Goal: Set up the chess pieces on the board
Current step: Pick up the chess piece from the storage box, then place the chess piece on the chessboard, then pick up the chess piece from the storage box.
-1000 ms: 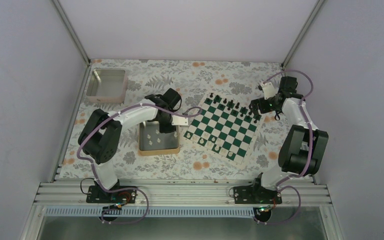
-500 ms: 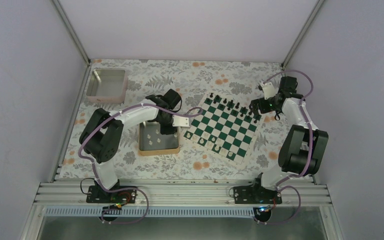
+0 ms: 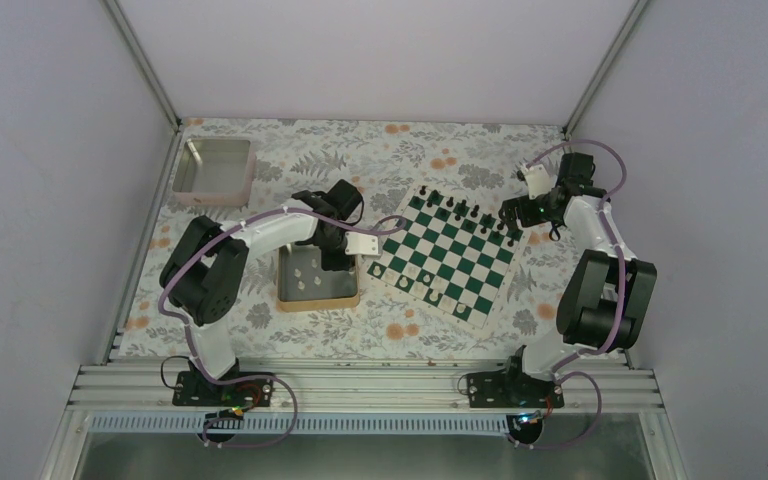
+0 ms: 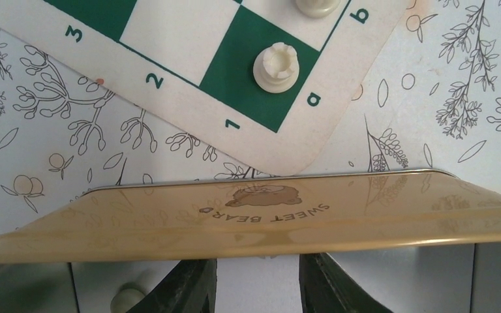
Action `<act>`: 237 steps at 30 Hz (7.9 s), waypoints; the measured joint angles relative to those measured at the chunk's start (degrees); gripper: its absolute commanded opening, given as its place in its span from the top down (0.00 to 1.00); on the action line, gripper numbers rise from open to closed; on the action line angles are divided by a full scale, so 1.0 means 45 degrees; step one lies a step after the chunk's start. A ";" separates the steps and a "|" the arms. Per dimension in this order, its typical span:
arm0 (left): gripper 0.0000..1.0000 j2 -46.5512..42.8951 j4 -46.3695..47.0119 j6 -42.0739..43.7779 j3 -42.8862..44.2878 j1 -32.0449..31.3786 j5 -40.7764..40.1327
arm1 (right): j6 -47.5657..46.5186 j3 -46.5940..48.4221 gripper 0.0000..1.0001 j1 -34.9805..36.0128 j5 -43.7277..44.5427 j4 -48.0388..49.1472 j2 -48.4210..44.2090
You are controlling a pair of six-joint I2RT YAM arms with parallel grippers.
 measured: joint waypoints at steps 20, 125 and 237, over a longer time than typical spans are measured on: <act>0.71 -0.0364 0.1438 -0.0364 -0.1010 0.0005 0.0554 | 0.0000 0.0000 0.00 0.0000 0.0083 0.0005 0.0117; 0.85 0.9564 -0.5348 -0.0287 1.5771 -0.8165 -0.1175 | 0.0248 0.0597 0.00 -0.0568 0.0019 -0.0058 0.0126; 0.00 -0.6858 0.2841 -0.4231 -0.2584 1.0967 0.0136 | -0.1132 0.9913 0.39 1.4712 0.1035 -0.2827 0.9005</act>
